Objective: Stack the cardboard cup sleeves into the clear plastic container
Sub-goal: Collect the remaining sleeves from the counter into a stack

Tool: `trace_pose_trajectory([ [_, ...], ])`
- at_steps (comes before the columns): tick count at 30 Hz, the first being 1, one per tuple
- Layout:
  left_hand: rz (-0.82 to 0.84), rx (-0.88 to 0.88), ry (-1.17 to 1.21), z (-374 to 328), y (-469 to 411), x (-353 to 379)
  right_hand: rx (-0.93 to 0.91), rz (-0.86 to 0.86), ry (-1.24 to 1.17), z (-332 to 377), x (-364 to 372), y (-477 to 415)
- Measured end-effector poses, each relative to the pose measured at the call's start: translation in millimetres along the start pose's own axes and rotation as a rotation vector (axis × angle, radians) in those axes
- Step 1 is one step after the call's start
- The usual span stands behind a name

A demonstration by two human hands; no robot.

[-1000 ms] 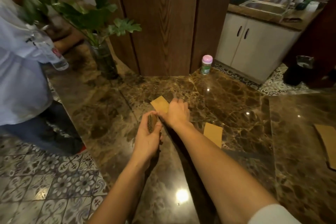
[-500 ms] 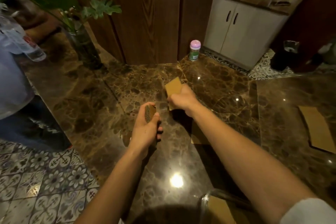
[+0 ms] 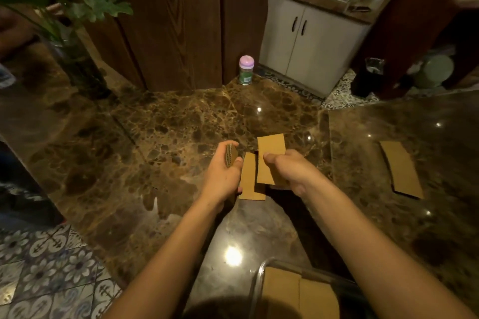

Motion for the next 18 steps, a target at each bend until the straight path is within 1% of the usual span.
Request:
trace_pose_trajectory([
  [2, 0.003, 0.005, -0.023, -3.3, -0.9, 5.4, -0.010, 0.012, -0.035, -0.4, 5.5, 0.3],
  [5, -0.005, 0.000, -0.018, -6.7, 0.2, 5.1, -0.051, -0.020, -0.096, -2.0, 3.8, -0.2],
  [9, 0.002, -0.004, 0.005, -10.3, 4.1, 3.8, -0.085, 0.017, -0.222, -1.3, 5.9, 5.2],
  [12, 0.032, -0.029, 0.044, -8.4, 5.2, 7.7, -0.059, 0.076, -0.389, -0.1, 14.9, 13.0],
  [15, 0.026, -0.031, 0.066, -6.9, 7.7, 8.0, -0.018, 0.107, -0.549, -4.0, 24.6, 20.7],
  [18, 0.019, -0.070, 0.180, -0.4, 11.7, 2.3, 0.053, 0.144, -0.653, -14.8, 30.6, 25.5],
])
Point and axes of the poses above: each hand's wrist, its own y-axis away from the middle knuckle, its own x-axis out of the palm, z = x × y, the point moved 10 cm from there along -y, towards the middle knuckle, and after that the axes turned 1 degree about -y, right-handed, at the moved point
